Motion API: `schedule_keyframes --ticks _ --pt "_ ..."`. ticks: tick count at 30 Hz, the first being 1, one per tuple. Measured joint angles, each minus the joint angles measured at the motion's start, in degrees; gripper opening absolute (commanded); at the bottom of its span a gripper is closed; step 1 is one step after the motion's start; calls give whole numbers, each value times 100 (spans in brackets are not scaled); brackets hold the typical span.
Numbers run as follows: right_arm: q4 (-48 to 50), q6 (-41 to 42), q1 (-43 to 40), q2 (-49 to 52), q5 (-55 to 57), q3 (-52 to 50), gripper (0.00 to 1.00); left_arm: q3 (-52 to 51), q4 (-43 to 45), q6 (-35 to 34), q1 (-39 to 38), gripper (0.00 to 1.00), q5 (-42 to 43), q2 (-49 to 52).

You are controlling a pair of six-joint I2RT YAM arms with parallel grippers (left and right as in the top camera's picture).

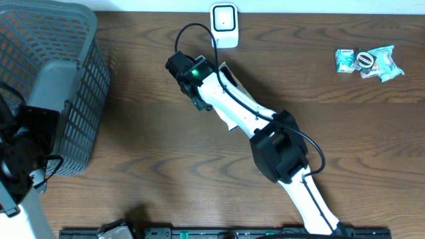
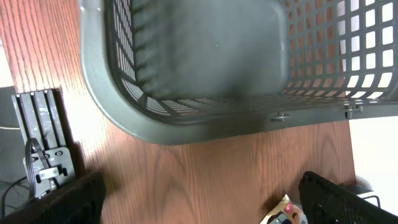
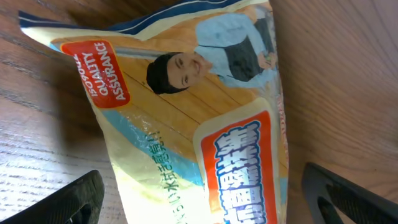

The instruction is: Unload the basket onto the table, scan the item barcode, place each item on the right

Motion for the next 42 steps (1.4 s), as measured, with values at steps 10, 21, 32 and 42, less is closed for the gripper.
schedule_keyframes --ticks 10,21,32,42 --pt "37 -33 2 374 98 2 79 0 0 0 0 98 0 0" --pt "-31 -48 -52 518 544 76 1 0 0 0 0 98 0 0" --pt "-251 -229 -658 -170 -1746 107 1 0 0 0 0 98 0 0" --pt "-501 -1027 -2015 -990 -6559 72 1 0 -2 0 0 98 0 0"
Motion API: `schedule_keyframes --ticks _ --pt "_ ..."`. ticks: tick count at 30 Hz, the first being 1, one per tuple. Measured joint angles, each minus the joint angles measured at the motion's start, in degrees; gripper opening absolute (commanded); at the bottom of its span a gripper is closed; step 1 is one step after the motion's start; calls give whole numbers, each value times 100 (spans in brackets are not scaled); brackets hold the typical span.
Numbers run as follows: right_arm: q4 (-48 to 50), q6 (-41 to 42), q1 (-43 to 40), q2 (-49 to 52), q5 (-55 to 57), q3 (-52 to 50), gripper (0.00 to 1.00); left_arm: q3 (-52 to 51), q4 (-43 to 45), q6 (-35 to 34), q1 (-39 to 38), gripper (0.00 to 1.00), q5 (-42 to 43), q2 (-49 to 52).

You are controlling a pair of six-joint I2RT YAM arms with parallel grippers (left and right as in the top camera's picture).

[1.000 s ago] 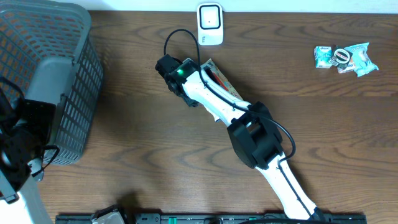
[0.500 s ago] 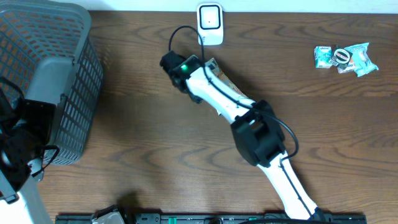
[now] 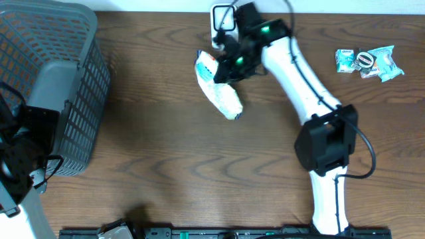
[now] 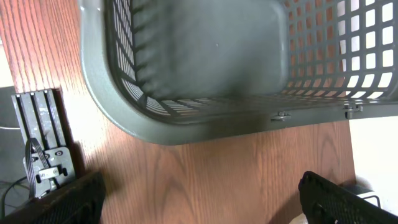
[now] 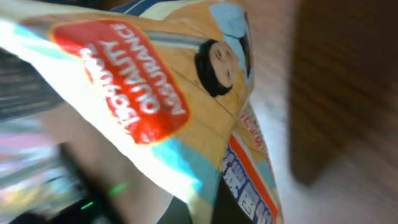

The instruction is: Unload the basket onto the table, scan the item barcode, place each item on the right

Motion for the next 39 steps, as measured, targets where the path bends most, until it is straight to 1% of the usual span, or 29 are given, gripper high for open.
schedule_keyframes --ticks 4,8,11,13,16,18,19,21,23,25,26,32,39 --pt "-33 -136 -396 184 -1113 -297 1 0 2 0 0 98 0 0" --pt "50 -186 -625 566 -1781 -743 2 0 2 0 0 98 0 0" --pt "114 -186 -767 874 -1891 -994 8 0 2 0 0 97 0 0" --pt "116 -76 -903 979 -1749 -1051 12 0 2 0 0 98 0 0" --pt "70 98 -1104 964 -1392 -1047 22 0 2 0 0 97 0 0" --pt "-13 181 -1237 929 -1088 -1043 34 0 2 0 0 98 0 0" --pt "-83 258 -1320 894 -863 -1043 49 0 2 0 0 98 0 0" --pt "-146 280 -1408 802 -564 -1040 72 0 2 0 0 98 0 0" --pt "-190 304 -1425 669 -297 -1040 87 0 2 0 0 98 0 0" --pt "-210 271 -1397 505 -52 -1034 97 0 2 0 0 97 0 0" --pt "-225 247 -1368 426 63 -1019 99 0 2 0 0 97 0 0" --pt "-133 81 -1034 302 730 -988 99 0 2 0 0 98 0 0" --pt "-149 24 -595 457 828 -986 99 0 2 0 0 98 0 0"
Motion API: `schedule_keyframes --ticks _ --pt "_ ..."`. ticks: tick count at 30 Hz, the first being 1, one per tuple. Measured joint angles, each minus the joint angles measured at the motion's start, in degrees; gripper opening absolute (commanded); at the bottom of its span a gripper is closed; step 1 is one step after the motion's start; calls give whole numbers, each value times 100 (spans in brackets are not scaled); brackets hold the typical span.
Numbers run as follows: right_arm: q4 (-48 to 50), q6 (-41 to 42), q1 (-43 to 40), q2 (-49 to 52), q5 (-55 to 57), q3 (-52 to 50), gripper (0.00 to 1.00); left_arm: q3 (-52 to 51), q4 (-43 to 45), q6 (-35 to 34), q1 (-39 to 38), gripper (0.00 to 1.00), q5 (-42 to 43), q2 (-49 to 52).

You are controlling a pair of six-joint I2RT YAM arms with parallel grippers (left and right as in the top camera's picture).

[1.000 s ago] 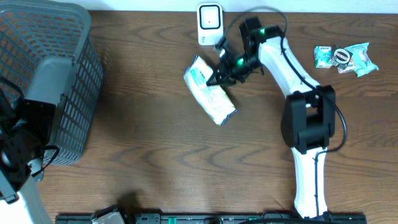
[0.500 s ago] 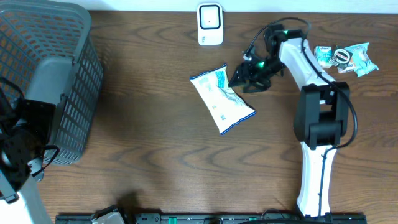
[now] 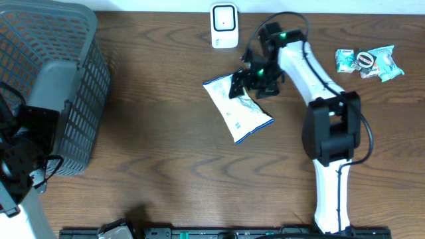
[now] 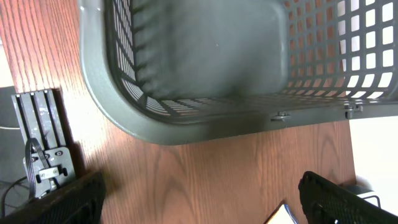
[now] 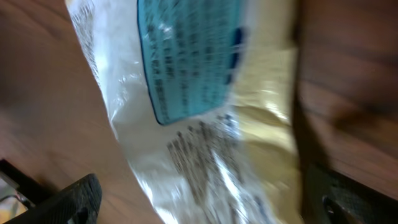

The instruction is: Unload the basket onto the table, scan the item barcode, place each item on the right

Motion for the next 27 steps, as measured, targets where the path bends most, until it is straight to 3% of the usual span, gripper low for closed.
schedule_keyframes --ticks 3,4,6,10,12,16,17,18,27 --pt "4 -17 142 170 -17 -7 91 0 0 0 0 98 0 0" --pt "2 -33 170 203 -17 -9 81 0 0 0 0 98 0 0" --pt "7 -107 245 238 -28 -17 72 0 0 0 0 97 0 0" --pt "76 -162 280 251 -52 -20 71 0 0 0 0 98 0 0" --pt "127 -168 273 304 -83 -20 62 0 0 0 0 98 0 0" --pt "136 -179 251 444 -229 -20 34 0 0 0 0 98 0 0" --pt "133 -168 247 455 -297 -17 12 0 0 0 0 98 0 0" --pt "136 -188 247 461 -404 -17 1 0 0 0 0 98 0 0" --pt "26 -197 101 452 -1091 186 1 0 0 0 0 98 0 0"
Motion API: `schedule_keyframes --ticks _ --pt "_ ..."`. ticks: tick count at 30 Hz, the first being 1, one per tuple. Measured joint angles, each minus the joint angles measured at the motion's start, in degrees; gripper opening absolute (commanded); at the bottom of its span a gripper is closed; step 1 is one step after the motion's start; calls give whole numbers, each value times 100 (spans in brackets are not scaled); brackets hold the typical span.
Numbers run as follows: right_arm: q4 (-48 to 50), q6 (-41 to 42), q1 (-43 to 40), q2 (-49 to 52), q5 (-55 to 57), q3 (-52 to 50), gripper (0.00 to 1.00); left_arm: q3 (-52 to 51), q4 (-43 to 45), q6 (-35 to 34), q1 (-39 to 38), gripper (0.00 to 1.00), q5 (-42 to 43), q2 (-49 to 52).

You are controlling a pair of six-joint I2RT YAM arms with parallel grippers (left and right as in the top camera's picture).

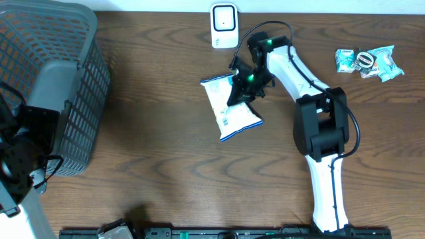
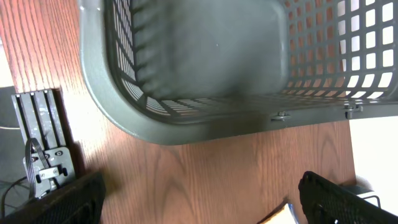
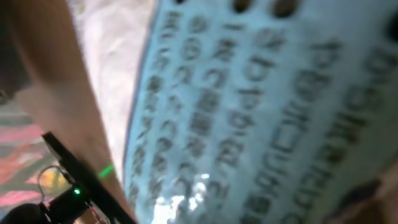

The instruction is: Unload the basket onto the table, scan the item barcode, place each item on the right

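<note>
The snack bag hangs with its white and blue back side up, a little below the white scanner at the table's far edge. My right gripper is shut on the bag's upper right edge. In the right wrist view the bag's blue text panel fills the frame, blurred, and hides the fingers. My left gripper is open near the grey basket, holding nothing. A corner of the bag shows at the bottom of the left wrist view.
The tall grey mesh basket takes up the table's left end, with the left arm beside it. Small teal packets lie at the far right. A black rail runs along the front edge.
My right gripper has moved a little left with the bag, and the bag now hangs slightly nearer the scanner and more upright in the overhead view. The left arm is unchanged.
The bag first lay front side up under my right gripper, left of the scanner. Then it was held up close beside the scanner. Then it showed its white back side, right of and below the scanner, and now sits just under it.
</note>
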Motion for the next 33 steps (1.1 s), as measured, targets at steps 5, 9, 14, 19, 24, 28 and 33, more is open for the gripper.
schedule_keyframes --ticks 5,9,14,19,24,28,33 --pt "321 -42 -286 -48 -385 282 1 0 0 0 0 98 0 0" --pt "715 -85 -474 -389 -533 289 1 0 0 0 0 98 0 0" --pt "887 -203 -442 -1222 -632 295 1 0 0 0 0 98 0 0" --pt "562 -302 -363 -1891 -752 387 1 0 0 0 0 98 0 0" --pt "-92 -415 -313 -2090 -815 439 1 0 0 0 0 98 0 0" --pt "-258 -431 -229 -2070 -813 424 1 0 0 0 0 98 0 0" --pt "-258 -435 -173 -2070 -809 422 1 0 0 0 0 97 0 0"
